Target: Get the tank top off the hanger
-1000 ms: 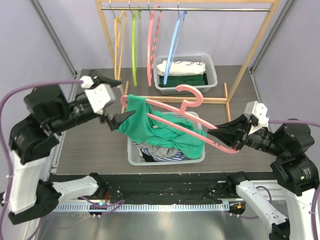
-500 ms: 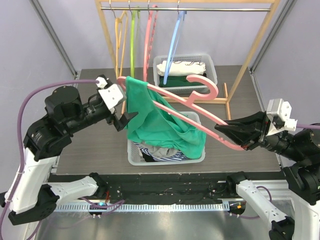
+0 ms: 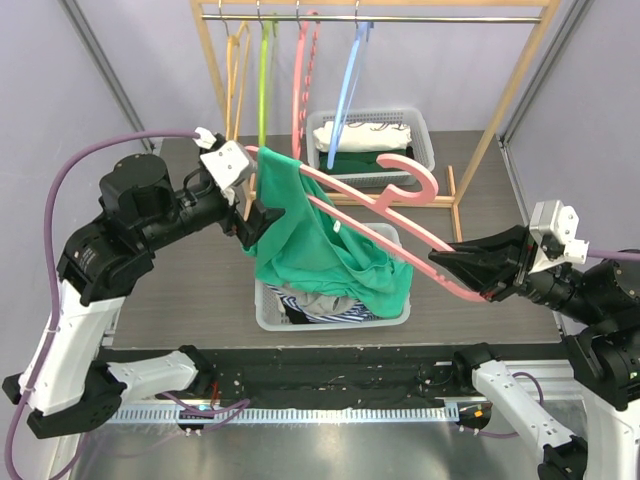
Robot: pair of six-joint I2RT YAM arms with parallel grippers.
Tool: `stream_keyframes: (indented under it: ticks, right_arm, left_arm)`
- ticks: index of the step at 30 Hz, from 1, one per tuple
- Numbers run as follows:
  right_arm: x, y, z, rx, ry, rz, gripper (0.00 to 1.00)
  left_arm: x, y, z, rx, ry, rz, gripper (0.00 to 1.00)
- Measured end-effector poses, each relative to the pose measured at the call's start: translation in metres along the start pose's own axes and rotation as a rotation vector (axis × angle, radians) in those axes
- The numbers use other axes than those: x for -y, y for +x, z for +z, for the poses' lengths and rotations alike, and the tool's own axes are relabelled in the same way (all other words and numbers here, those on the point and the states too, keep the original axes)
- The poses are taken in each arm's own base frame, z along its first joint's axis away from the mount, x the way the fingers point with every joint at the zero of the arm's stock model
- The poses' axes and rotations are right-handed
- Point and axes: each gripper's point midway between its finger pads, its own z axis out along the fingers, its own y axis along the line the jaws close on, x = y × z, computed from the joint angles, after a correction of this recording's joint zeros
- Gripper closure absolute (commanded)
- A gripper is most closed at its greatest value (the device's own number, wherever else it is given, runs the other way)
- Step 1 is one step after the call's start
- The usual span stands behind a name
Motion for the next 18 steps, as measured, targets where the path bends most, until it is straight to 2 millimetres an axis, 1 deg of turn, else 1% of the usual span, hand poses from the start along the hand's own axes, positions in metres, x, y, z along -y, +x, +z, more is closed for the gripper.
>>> stream_keyframes:
  ticks: [2,4,7,8,10,11,13,14,18]
  right_arm:
    - [0.001,0.002,0.001,-0.003,0.0,0.004,0.99]
    - [0.002,0.004,0.002,-0.007,0.0,0.009,0.99]
    - [0.003,0.01,0.002,-0.016,0.002,0.017,0.99]
    - [0.003,0.012,0.002,-0.018,0.006,0.019,0.99]
    - [0.005,0.019,0.002,-0.035,0.013,0.036,0.99]
    - [0.007,0.023,0.003,-0.047,0.017,0.049,0.99]
    - [0.008,0.032,0.003,-0.071,0.022,0.074,0.99]
    - [0.008,0.035,0.003,-0.08,0.022,0.083,0.99]
    - [0.009,0.037,0.001,-0.085,0.037,0.088,0.99]
  left_arm:
    - [-0.002,0.002,0.003,-0.008,-0.009,-0.02,0.19]
    - [-0.006,0.004,0.006,-0.019,-0.026,-0.029,0.22]
    - [-0.01,0.01,0.013,-0.043,-0.043,-0.046,0.46]
    - [-0.008,0.01,0.016,-0.044,-0.032,-0.055,0.6]
    - [-0.003,0.008,0.023,-0.036,0.002,-0.053,0.74]
    - [0.0,0.007,0.025,-0.03,0.016,-0.058,0.86]
    - [0.003,0.006,0.029,-0.026,0.033,-0.053,0.98]
    - [0.003,0.005,0.03,-0.022,0.035,-0.054,1.0]
    - [0.002,-0.002,0.032,-0.007,0.038,-0.05,1.0]
